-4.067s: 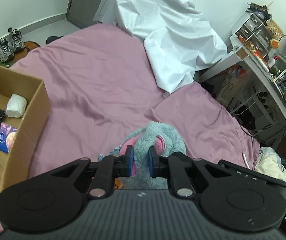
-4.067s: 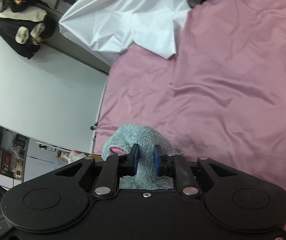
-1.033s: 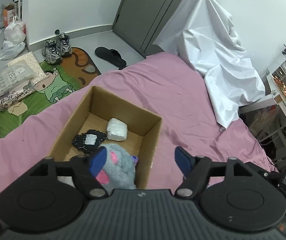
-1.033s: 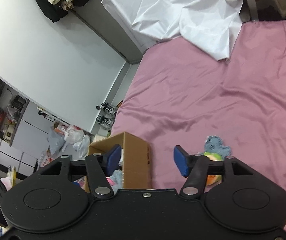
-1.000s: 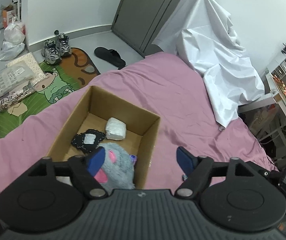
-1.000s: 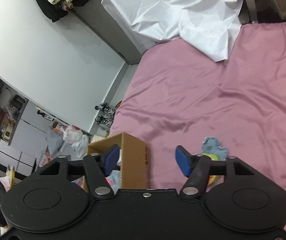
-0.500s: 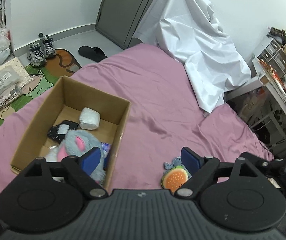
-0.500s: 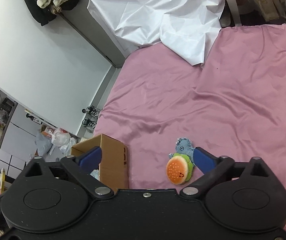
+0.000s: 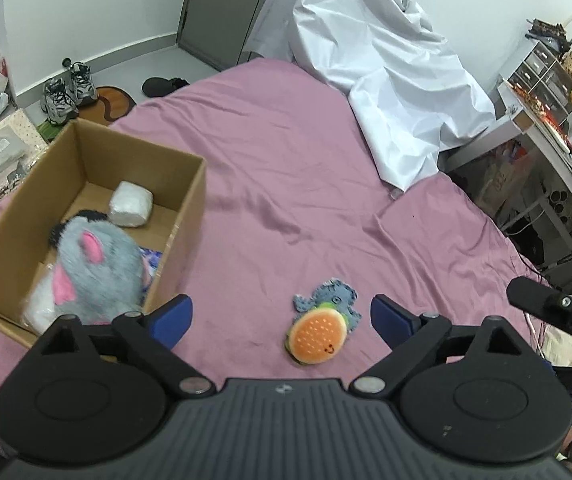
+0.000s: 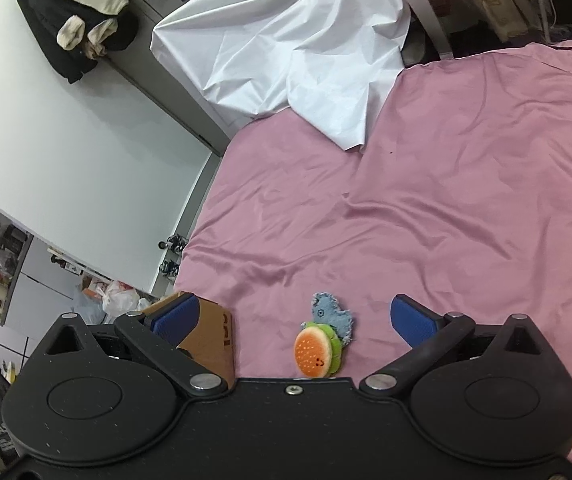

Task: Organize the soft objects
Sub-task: 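Move the left tool to the burger plush while the right tool approaches the blue fish plush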

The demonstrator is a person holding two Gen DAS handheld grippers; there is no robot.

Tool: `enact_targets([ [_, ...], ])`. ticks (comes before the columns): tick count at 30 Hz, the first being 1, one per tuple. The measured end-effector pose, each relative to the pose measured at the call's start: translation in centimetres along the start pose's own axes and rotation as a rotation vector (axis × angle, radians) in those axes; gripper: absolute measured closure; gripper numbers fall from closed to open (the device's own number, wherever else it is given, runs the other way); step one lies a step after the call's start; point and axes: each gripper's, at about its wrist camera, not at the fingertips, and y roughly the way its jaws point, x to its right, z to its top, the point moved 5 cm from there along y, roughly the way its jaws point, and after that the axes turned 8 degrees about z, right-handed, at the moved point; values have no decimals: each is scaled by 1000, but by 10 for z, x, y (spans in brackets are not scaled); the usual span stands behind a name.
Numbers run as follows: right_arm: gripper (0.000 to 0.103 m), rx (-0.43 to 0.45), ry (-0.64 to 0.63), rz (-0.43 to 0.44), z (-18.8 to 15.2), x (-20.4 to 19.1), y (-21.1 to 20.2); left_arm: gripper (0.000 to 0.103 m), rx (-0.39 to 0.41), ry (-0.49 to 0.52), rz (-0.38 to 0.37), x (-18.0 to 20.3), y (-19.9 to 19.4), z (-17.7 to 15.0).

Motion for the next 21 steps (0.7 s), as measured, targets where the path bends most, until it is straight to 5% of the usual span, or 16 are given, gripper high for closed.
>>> enact_targets([
  [21, 0, -31, 122, -26, 2, 40, 16, 8, -14, -72, 93, 33, 42, -34],
])
